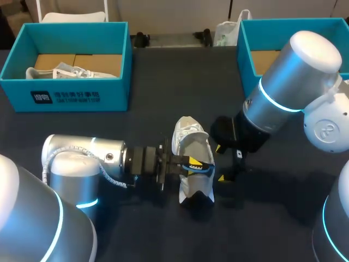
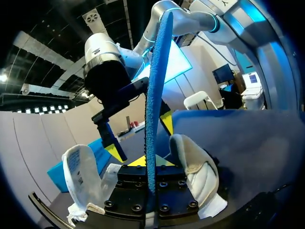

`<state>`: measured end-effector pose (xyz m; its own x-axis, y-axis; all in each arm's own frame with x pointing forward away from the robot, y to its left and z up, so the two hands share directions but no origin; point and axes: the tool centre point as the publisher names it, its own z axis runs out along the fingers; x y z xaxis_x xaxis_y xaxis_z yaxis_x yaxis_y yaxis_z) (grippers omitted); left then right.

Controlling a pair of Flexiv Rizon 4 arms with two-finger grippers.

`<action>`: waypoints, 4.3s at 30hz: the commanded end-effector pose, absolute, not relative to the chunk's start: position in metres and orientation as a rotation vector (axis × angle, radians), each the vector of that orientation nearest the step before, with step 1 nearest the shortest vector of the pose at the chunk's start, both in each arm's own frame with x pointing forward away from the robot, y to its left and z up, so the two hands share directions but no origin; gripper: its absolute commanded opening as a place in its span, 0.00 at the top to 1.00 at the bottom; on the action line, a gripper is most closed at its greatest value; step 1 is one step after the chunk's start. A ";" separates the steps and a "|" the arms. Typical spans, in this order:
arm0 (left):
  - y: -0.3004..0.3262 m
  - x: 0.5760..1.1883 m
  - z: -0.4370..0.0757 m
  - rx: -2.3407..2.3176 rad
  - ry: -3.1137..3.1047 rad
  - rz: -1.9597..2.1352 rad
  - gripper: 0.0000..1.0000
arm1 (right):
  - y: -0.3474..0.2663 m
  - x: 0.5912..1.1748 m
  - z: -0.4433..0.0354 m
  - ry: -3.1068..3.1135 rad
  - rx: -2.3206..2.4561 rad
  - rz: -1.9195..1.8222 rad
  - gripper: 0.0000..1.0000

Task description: Take the shoe out of the shoebox, open the shoe tongue, remove and reinsert the insole, then place the shoe into the shoebox

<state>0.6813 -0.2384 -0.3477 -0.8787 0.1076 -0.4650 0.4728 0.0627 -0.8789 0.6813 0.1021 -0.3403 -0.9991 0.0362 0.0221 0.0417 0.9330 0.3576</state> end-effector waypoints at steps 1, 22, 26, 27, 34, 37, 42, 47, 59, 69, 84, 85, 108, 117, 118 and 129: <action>-0.246 0.684 -0.356 0.569 2.076 -1.840 1.00 | 0.103 0.681 -0.341 -3.075 -0.063 -0.568 0.00; -0.241 0.685 -0.342 0.521 2.056 -1.847 0.66 | 0.103 0.681 -0.341 -3.075 -0.063 -0.568 0.00; -0.243 0.680 -0.334 0.544 2.037 -1.847 0.60 | 0.103 0.681 -0.341 -3.075 -0.063 -0.568 0.00; -0.244 0.679 -0.332 0.547 2.032 -1.844 0.61 | 0.103 0.681 -0.341 -3.075 -0.063 -0.568 0.00; -0.247 0.669 -0.320 0.577 1.985 -1.813 0.62 | 0.103 0.681 -0.341 -3.075 -0.063 -0.568 0.00; -0.248 0.667 -0.317 0.604 1.956 -1.756 0.79 | 0.103 0.681 -0.341 -3.075 -0.063 -0.568 0.00; -0.248 0.668 -0.324 0.625 1.931 -1.734 1.00 | 0.103 0.681 -0.341 -3.075 -0.063 -0.568 0.00; -0.247 0.678 -0.334 0.646 1.924 -1.710 1.00 | 0.103 0.681 -0.341 -3.075 -0.063 -0.568 0.00; -0.253 0.709 -0.360 0.634 1.965 -1.635 1.00 | 0.103 0.681 -0.341 -3.075 -0.063 -0.568 0.00; -0.242 0.698 -0.345 0.627 1.950 -1.667 0.84 | 0.103 0.681 -0.341 -3.075 -0.063 -0.568 0.00; -0.235 0.675 -0.320 0.689 1.899 -1.740 0.85 | 0.103 0.681 -0.341 -3.075 -0.063 -0.568 0.00; -0.236 0.673 -0.321 0.698 1.899 -1.739 1.00 | 0.103 0.681 -0.341 -3.075 -0.063 -0.568 0.00; -0.246 0.700 -0.357 0.742 1.905 -1.512 1.00 | 0.103 0.681 -0.341 -3.075 -0.063 -0.568 0.00; -0.229 0.685 -0.335 0.718 1.896 -1.598 0.64 | 0.103 0.681 -0.341 -3.075 -0.063 -0.568 0.00; -0.229 0.683 -0.333 0.718 1.896 -1.602 0.64 | 0.103 0.681 -0.341 -3.075 -0.063 -0.568 0.00; -0.242 0.671 -0.332 0.798 1.862 -1.609 1.00 | 0.103 0.681 -0.341 -3.075 -0.063 -0.568 0.00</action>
<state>0.6700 -0.2357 -0.3292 -0.6788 0.0818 -0.7297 0.7340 0.1035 -0.6712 0.6813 0.1022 -0.3403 -0.9991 0.0363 0.0222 0.0419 0.9330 0.3574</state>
